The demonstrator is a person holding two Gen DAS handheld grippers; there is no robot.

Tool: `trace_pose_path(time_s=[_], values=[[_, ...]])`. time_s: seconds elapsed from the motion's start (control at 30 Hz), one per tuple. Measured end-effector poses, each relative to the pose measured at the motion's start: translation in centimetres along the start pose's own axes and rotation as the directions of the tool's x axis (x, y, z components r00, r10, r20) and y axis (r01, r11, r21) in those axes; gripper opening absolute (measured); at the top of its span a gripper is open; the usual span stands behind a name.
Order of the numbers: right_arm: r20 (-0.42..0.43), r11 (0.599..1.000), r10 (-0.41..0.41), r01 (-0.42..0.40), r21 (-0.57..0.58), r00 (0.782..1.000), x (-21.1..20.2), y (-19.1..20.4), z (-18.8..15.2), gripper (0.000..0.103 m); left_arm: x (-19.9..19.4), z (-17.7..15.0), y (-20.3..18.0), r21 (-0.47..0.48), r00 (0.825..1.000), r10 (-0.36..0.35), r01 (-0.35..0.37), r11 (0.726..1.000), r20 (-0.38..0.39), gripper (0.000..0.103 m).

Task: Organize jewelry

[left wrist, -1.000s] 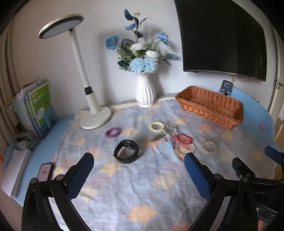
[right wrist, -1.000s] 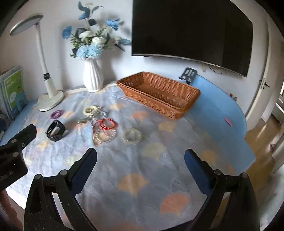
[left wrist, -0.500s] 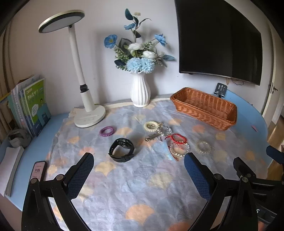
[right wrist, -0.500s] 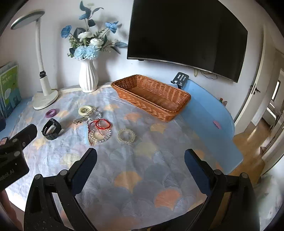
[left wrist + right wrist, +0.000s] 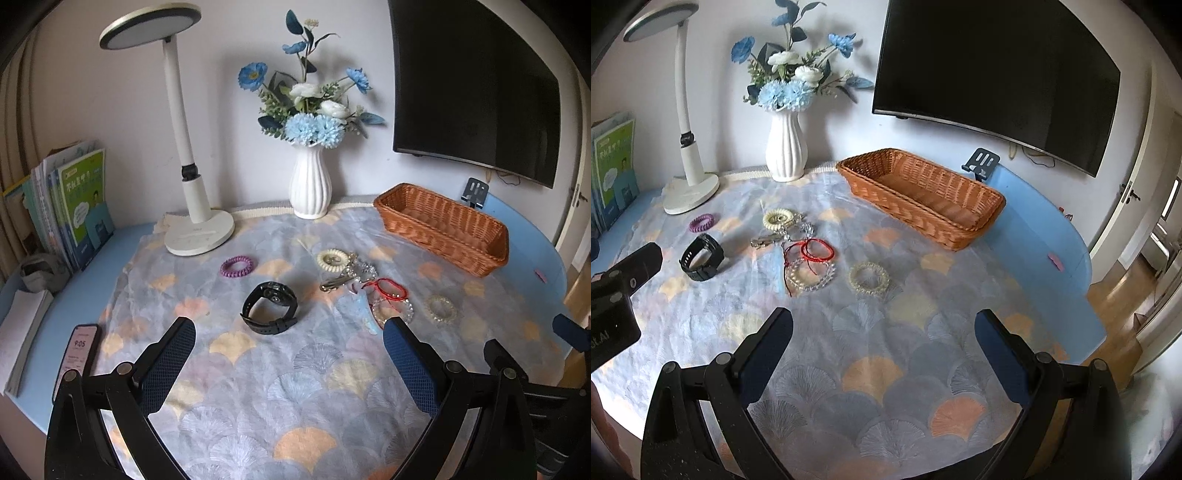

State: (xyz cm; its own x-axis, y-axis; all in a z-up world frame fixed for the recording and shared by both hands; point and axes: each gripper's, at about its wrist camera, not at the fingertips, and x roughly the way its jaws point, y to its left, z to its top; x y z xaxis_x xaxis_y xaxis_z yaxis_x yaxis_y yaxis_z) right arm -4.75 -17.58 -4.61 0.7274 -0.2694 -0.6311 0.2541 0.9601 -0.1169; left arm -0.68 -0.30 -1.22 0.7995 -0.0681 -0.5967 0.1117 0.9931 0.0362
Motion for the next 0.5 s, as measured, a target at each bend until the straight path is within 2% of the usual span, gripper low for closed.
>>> trace_pose_path(time_s=[0.5], values=[[-0.018,1.0,0.01,-0.01,0.001,1.0,0.9,0.2,0.0,0.1,1.3,-0.6,-0.5,0.022,1.0,-0.01,0.01,1.0,-0.023,0.101]])
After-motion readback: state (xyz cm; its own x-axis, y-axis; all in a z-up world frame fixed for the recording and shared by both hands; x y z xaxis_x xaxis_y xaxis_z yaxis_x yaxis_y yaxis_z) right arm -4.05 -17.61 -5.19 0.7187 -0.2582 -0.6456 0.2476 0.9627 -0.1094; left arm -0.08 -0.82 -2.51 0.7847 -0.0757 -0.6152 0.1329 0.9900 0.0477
